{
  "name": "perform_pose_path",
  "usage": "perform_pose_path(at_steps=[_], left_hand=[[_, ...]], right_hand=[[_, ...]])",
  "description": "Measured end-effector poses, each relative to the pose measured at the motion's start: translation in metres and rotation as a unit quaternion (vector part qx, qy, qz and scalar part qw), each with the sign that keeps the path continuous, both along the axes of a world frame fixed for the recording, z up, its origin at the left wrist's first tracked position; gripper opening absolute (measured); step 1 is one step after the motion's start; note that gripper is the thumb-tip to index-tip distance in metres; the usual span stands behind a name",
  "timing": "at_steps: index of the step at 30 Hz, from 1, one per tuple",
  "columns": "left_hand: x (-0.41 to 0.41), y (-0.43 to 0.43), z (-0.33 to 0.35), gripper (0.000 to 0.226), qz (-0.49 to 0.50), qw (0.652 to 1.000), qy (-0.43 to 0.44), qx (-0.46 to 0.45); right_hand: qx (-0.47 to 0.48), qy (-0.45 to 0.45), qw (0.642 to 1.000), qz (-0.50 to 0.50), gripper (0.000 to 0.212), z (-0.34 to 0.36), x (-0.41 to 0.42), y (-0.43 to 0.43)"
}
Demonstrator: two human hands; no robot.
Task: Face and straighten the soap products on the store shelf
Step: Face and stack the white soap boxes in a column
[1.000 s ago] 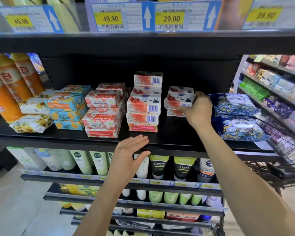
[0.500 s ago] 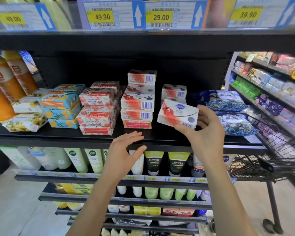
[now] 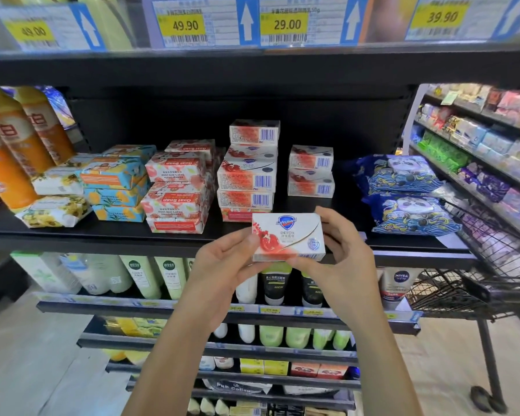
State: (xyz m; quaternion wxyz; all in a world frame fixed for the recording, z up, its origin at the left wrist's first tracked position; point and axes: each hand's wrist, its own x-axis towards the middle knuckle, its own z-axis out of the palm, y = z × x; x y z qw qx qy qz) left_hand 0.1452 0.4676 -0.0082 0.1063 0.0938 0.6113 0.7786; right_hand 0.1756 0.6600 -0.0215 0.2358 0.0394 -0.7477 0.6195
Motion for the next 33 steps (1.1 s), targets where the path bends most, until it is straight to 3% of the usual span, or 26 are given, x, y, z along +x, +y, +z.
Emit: perform_pose_path(at_steps=[5, 9, 16, 28, 33], left_hand=[[0.002, -0.003, -0.001, 0.041, 0.017, 1.000, -0.017, 0.018], [0.006, -0.003, -0.001, 0.042, 0.027, 0.998, -0.028, 0.041], [0.010, -0.004, -0.001, 0.043, 0.020, 0.998, -0.020, 0.048], [0.014, -0.004, 0.003, 0.040, 0.001, 0.999, -0.031, 0.044], [0.014, -0.002, 0.006, 0.054, -0.014, 0.996, -0.073, 0.051]], right_hand=[[-0.005, -0.021, 0.999, 0.034, 0.079, 0.000, 0.005, -0.001], [-0.101, -0.071, 0.991, 0.046, 0.067, 0.004, 0.010, -0.001], [-0.195, -0.120, 0.971, 0.069, 0.030, 0.004, 0.011, -0.002], [-0.185, -0.085, 0.975, 0.087, 0.032, -0.002, 0.010, 0.003], [-0.144, -0.064, 0.983, 0.093, 0.038, -0.006, 0.011, 0.007]])
